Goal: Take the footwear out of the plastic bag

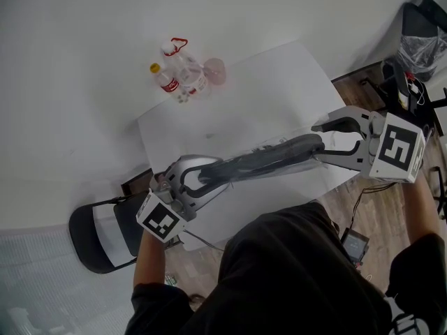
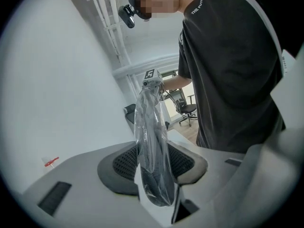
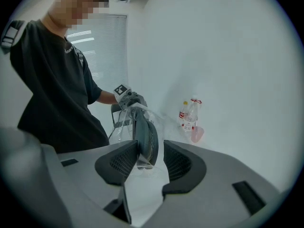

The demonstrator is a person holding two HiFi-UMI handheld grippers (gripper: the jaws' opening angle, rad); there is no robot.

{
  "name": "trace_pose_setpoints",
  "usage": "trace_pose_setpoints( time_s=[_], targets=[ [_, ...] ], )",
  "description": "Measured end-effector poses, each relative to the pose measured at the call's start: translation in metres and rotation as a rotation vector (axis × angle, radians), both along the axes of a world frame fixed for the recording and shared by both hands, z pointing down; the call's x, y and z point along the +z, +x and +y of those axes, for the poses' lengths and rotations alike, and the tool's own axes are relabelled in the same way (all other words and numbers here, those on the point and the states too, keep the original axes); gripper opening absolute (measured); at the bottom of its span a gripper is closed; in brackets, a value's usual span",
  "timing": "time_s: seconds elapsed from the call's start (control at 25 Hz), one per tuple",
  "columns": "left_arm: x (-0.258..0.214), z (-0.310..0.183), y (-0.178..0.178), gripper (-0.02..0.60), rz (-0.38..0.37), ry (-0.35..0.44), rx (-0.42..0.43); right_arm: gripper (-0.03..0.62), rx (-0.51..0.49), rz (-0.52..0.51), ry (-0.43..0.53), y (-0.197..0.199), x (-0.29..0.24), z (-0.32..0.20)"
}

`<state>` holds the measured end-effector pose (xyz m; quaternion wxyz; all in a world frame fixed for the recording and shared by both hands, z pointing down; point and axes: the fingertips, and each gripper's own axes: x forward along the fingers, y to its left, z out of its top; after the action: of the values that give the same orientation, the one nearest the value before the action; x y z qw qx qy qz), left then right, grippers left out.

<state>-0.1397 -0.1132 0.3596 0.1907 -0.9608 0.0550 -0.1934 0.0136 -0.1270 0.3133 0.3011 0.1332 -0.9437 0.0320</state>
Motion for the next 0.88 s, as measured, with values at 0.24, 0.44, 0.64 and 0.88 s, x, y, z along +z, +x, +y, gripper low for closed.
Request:
trace_pose_setpoints(
  time_s=[0.24,0.44,0.64,0.88],
  targets=[
    [-0.002,0.0,0.011,0.181,0.001,0.01,0.046,0.178,-0.066,0.091,-0.028,-0.007,0.02,0.008],
    [-0.001,-0.004,0.013,0.182,-0.014,0.011,0.048,0.176,-0.12,0.162,0.025,-0.015,0.033,0.003],
    [0.005,-0.004,0.011,0.183,-0.031,-0.02,0.014,0.121,-0.134,0.182,0.079,-0.02,0.04,0.003],
    [0.019,-0.02,0.016,0.189,-0.077,-0.075,-0.132,0.086,-0.134,0.242,0.268,-0.015,0.026,0.007]
  ],
)
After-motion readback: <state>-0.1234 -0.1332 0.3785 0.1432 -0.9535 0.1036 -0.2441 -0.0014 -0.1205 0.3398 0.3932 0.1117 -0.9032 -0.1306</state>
